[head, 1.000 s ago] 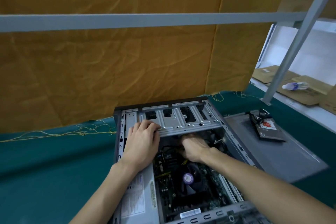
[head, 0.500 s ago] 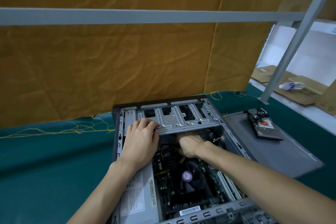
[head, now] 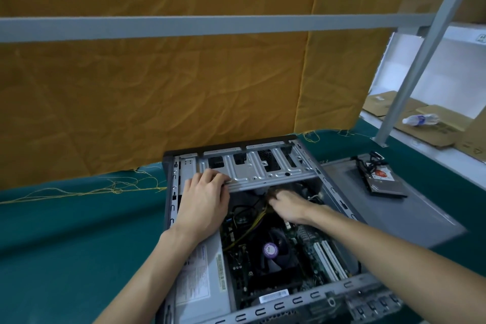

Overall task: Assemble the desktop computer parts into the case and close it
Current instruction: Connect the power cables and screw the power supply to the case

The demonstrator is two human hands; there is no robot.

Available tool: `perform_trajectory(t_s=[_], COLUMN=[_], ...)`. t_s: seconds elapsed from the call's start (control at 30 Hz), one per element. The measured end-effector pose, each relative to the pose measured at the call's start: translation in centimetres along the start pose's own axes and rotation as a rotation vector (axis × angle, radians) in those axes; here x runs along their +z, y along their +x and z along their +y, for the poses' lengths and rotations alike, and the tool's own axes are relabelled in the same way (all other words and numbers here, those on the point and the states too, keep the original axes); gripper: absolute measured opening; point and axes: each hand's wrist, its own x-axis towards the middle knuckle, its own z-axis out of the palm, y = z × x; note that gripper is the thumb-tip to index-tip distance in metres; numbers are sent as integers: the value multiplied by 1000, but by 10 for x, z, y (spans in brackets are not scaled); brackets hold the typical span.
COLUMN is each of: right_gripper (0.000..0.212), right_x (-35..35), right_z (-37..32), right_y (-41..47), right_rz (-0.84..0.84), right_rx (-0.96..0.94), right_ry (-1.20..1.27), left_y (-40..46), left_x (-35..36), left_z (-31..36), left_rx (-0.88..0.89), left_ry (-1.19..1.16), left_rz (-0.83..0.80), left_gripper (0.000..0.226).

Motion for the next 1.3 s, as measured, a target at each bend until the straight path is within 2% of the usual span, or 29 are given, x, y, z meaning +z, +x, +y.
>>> perform_trajectory(t_s=[0.2,0.33,0.47,0.63,0.8,0.97,1.13,1.3], right_gripper=[9,24,30,22,26,29,27,32], right_x=[-11,-12,-7,-4,-10,-1,-10,-5], right_z=[8,8,10,6,3,2,0,-3], right_y=[1,6,11,15,15,13,18,14], right_rz=[-18,9,-5,-17,-54,9,-66,-37], right_rx=[8,-53,-80,-106,-111,-142,-112,-128], right_ry=[-282,-386,-403,-452,-447,-512,-504,-478], left_y=[-1,0,1,0,-2,-1,-1,0], left_x=[-1,-2,-2,-3,-4,-3,-2,-1], left_z=[-1,0,-1,0,1,0,-1,-2], left_rx=[0,-6,-4,-16,-8,-11,-8,-4], left_ry=[-9,-8,-18,-16,-13,-21,-15,-18], left_rz=[-8,-12,-9,-22,-29,-22,-20,-14], left_gripper=[27,27,27,28,29,28,28,27])
